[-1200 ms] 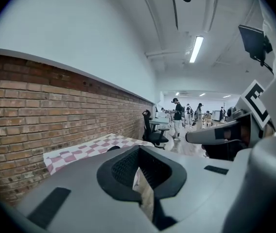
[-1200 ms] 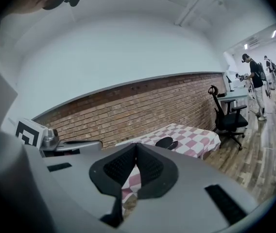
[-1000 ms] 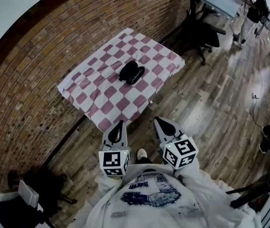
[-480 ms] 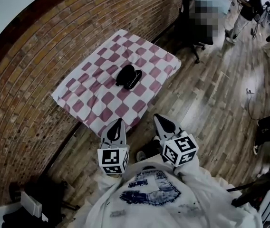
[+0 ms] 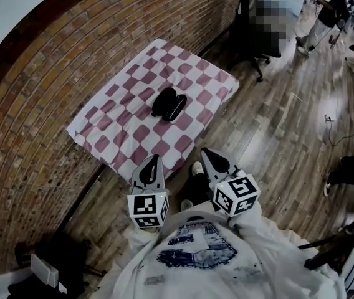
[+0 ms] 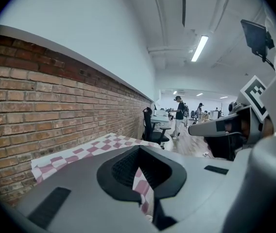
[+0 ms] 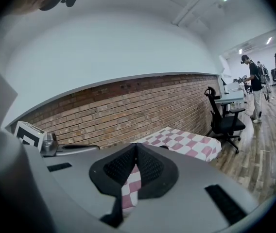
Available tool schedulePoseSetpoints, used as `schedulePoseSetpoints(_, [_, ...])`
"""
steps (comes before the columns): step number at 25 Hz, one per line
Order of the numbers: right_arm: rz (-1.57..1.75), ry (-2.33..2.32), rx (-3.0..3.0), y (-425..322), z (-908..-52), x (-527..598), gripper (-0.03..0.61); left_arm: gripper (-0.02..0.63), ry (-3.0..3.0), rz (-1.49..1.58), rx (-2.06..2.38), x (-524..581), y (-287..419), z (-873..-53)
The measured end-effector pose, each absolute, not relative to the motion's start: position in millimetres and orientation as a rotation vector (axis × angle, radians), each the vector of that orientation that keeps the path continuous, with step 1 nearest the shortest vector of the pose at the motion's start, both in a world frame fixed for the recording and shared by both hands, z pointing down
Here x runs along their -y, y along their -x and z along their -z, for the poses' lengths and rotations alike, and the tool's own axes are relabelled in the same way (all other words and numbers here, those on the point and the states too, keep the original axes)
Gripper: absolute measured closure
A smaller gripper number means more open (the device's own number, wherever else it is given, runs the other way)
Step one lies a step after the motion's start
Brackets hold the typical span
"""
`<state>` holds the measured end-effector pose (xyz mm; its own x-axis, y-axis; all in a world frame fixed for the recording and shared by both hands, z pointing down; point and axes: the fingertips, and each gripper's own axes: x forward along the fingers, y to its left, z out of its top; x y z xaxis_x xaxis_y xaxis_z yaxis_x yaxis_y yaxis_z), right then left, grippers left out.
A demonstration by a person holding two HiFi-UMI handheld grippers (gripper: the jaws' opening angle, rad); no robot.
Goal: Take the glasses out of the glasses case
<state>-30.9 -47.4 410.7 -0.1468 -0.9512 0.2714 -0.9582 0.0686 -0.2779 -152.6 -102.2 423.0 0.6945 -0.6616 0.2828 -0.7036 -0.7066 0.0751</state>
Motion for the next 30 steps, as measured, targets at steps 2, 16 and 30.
schedulePoseSetpoints(2, [-0.628, -2.036, 2.284, 26, -414, 56, 0.565, 0.606, -2.721, -0.362, 1.107, 110, 148, -426])
schedulePoseSetpoints(16, [-0.674, -2.014, 2.307, -44, -420, 157, 0.565, 0.606, -2.725, -0.451, 1.125, 203, 83, -430])
schedulePoseSetpoints(30, [-0.736, -1.966, 2.35, -110, -431, 231, 0.565, 0.606, -2.701, -0.549, 1.136, 274, 22, -444])
